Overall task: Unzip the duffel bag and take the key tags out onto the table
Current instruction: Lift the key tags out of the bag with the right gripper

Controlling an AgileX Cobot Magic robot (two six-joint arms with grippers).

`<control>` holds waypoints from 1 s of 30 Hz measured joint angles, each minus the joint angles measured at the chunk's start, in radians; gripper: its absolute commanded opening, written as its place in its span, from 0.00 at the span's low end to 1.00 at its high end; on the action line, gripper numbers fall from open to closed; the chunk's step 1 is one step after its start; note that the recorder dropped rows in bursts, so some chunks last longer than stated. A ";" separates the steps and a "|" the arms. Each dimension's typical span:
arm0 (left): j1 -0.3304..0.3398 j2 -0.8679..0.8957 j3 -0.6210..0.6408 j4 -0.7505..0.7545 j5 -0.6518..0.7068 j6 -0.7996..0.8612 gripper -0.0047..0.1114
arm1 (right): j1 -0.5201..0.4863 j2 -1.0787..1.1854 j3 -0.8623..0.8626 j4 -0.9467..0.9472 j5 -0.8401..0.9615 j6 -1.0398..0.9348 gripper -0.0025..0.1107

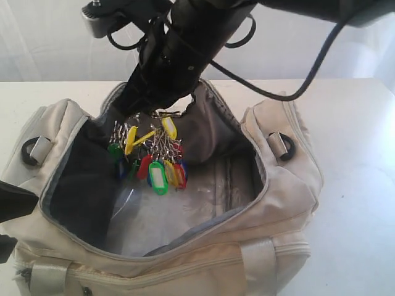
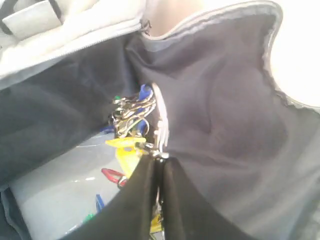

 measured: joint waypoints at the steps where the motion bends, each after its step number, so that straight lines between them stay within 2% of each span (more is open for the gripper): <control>1: 0.000 0.000 0.000 0.000 0.000 0.002 0.04 | 0.000 -0.009 0.000 -0.015 0.008 0.012 0.02; 15: 0.000 0.000 0.000 0.000 0.000 0.004 0.04 | -0.025 -0.295 0.000 -0.256 0.203 0.158 0.02; 22: 0.000 0.000 0.000 0.000 0.002 0.004 0.04 | -0.138 -0.440 0.033 -0.286 0.260 0.167 0.02; 30: 0.000 0.000 0.000 0.000 0.004 0.006 0.04 | -0.295 -0.567 0.166 -0.308 0.275 0.169 0.02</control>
